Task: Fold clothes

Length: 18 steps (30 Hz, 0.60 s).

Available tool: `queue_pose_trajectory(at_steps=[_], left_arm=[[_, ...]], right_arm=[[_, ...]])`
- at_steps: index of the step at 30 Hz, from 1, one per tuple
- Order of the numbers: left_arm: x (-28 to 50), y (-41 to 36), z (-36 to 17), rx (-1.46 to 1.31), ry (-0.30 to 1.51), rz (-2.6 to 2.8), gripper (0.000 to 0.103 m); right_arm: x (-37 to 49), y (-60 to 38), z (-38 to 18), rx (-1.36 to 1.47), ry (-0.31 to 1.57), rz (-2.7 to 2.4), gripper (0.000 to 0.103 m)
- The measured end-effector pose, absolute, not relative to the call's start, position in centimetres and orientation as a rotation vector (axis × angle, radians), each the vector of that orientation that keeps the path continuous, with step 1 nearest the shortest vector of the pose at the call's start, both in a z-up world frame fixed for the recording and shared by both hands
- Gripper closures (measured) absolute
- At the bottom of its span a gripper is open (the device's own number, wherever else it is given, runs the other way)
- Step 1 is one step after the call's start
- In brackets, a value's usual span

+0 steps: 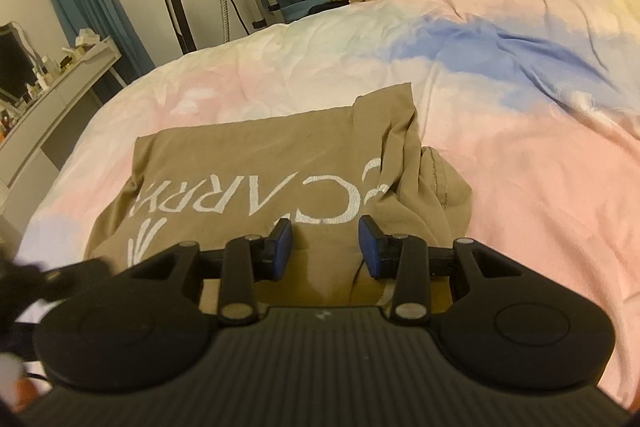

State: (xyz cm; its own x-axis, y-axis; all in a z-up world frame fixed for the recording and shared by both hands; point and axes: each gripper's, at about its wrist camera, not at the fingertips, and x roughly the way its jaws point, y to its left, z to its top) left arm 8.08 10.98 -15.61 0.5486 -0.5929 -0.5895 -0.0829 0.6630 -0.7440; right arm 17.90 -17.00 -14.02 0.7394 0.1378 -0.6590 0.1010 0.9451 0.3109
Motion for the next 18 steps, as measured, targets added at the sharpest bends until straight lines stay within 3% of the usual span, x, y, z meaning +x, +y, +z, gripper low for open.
queue_pose_trajectory(at_steps=[3,7,9,13,18], left_arm=[[8.7,11.2,-16.4,-0.863,0.962,-0.317,0.023],[8.3,11.7,-16.8,-0.9,0.955,-0.298,0.033],[8.0,12.0,-17.0,-0.937,0.979,-0.305,0.033],[8.0,11.3,-17.4,-0.972,1.049,-0.364,0.022],[9.1,10.8,-18.3,-0.967,1.036,-0.319,0.023]], right_arm=[[17.7,-17.3,-13.8,0.367,0.736,0.019,0.064],[16.6,-18.3,-12.8,0.487,0.699,0.023,0.061],[16.2,-18.8,-12.5,0.559,0.68,0.05,0.061],[16.3,-18.8,-12.7,0.577,0.704,0.044,0.061],[16.4,-19.1,-12.6,0.64,0.698,0.08,0.061]])
